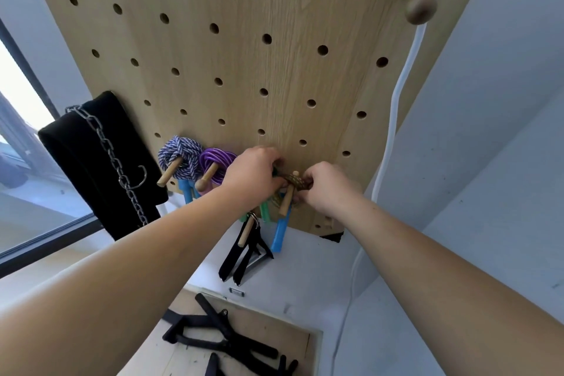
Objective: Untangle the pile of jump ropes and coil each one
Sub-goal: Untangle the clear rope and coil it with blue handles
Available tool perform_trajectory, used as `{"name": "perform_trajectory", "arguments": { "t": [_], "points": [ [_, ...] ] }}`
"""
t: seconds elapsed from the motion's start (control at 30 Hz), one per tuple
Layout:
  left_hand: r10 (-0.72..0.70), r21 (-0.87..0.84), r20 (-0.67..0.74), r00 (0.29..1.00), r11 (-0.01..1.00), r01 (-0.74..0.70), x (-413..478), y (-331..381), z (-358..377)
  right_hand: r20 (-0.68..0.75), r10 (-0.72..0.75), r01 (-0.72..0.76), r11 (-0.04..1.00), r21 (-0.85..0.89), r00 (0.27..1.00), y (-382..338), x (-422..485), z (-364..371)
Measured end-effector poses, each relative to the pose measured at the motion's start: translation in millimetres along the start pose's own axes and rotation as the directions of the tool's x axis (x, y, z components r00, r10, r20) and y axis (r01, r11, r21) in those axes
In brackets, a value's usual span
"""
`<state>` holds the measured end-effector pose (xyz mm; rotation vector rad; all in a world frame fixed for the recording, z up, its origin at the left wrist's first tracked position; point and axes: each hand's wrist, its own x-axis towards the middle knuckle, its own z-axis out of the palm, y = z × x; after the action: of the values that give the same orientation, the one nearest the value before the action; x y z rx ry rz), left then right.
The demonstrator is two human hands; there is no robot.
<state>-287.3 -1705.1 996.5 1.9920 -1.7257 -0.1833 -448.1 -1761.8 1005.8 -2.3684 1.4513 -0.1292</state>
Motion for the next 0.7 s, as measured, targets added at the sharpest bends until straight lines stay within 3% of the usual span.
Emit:
{"name": "perform_trajectory", "arguments": {
  "t": [0.1, 0.27, 0.37, 0.53, 0.7],
  "points": [
    [-0.108, -0.12, 0.032, 0.994, 0.987, 0.111, -3.5, 3.0, -3.3, -0.024, 0.025, -0.024, 0.999, 0.039, 0.999, 1.9, 4.3, 1.2],
    [-0.115, -0.153, -0.022, 0.993, 0.982, 0.11, -34.2, 1.3, 0.5, -0.067, 0.052, -0.045, 0.993, 0.108, 0.996, 5.3, 5.6, 6.6],
    [-0.142, -0.232, 0.107, 0.984, 0.959, 0.164, -43.6, 4.1, 7.5, -0.112, 0.034, -0.02, 0.991, 0.129, 0.993, 4.7, 1.9, 5.9],
    [-0.088, -0.184, 0.147, 0.985, 0.976, 0.115, -38.4, 9.8, 8.5, -0.153, 0.014, 0.013, 0.984, 0.176, 0.988, 10.6, -5.8, -0.5],
    [-0.053, -0.156, 0.335, 0.941, 0.981, 0.111, -36.7, 9.9, 9.4, -0.19, 0.019, 0.025, 0.974, 0.225, 0.982, 10.3, -11.2, 0.0]
  ]
}}
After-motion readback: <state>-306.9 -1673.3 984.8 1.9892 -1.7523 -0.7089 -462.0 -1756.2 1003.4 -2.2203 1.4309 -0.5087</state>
